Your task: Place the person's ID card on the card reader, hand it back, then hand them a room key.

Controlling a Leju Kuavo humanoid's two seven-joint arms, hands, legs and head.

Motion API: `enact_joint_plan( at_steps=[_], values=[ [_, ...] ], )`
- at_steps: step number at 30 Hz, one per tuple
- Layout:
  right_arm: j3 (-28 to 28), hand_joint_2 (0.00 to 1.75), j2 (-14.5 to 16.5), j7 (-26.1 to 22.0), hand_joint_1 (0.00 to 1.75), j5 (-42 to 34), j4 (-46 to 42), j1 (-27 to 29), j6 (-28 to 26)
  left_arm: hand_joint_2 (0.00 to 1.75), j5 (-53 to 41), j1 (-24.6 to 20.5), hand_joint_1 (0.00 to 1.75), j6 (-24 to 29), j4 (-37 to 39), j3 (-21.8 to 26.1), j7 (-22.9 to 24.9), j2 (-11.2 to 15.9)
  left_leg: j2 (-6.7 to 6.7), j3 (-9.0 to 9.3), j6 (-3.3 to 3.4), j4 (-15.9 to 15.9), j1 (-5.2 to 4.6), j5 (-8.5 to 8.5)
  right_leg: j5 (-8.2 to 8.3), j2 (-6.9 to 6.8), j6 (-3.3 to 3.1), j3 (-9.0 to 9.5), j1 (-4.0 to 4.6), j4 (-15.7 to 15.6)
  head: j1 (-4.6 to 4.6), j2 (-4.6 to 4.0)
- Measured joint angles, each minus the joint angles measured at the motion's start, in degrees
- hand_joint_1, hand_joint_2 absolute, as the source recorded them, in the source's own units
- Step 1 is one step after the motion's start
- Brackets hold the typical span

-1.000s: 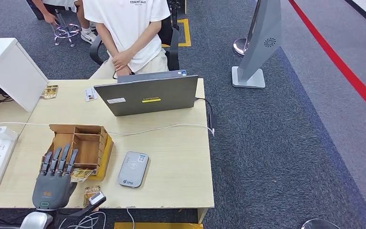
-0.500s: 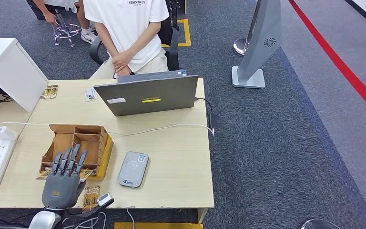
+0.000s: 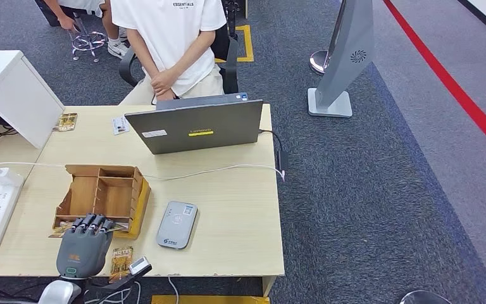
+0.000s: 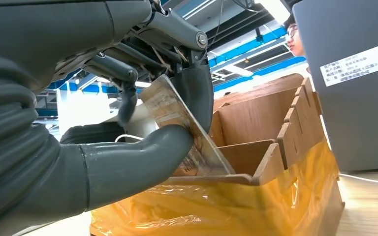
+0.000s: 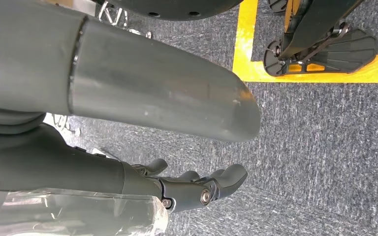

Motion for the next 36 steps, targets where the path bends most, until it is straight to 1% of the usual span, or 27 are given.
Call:
enact_joint_plan(
  at_steps=[11, 26, 28, 31, 36],
  values=[
    [0.0, 0.00, 0.0, 0.0, 0.00, 0.0, 0.0, 0.0, 0.0, 1.75, 0.7, -0.1, 1.75, 0.1, 0.0, -0.1, -0.4, 0.2, 0.00, 0.00, 0.00, 0.0, 0.00, 0.00, 0.00, 0.00, 0.00, 0.00, 0.00, 0.0, -0.01, 0.00],
    [0.0, 0.00, 0.0, 0.2, 0.00, -0.4, 0.0, 0.0, -0.2, 1.75, -0.6, 0.1, 1.75, 0.0, -1.2, -0.4, 0.7, -0.1, 0.00, 0.00, 0.00, 0.0, 0.00, 0.00, 0.00, 0.00, 0.00, 0.00, 0.00, 0.0, -0.01, 0.00],
    [0.0, 0.00, 0.0, 0.4, 0.00, -0.8, 0.0, 0.0, -0.4, 1.75, -1.2, 0.4, 1.75, -0.7, -3.1, -1.0, 1.3, -0.3, 0.00, 0.00, 0.00, 0.0, 0.00, 0.00, 0.00, 0.00, 0.00, 0.00, 0.00, 0.0, -0.01, 0.00],
    [-0.3, 0.00, 0.0, 0.7, 0.00, -1.6, 0.0, 0.0, -0.9, 1.75, -2.6, 0.8, 1.75, -3.1, -8.1, -2.8, 2.7, -0.5, -0.01, 0.00, 0.00, 0.0, -0.01, 0.00, 0.00, 0.00, 0.00, 0.00, -0.01, 0.0, 0.00, 0.00],
    [-0.9, 0.00, 0.0, 0.8, 0.00, -2.8, 0.0, 0.0, -1.4, 1.75, -3.4, 1.0, 1.75, -7.7, -18.8, -8.4, 5.3, -0.2, -0.01, -0.02, 0.01, 0.0, -0.03, 0.00, 0.02, -0.01, 0.03, 0.01, -0.03, 0.0, 0.01, 0.00]
  ],
)
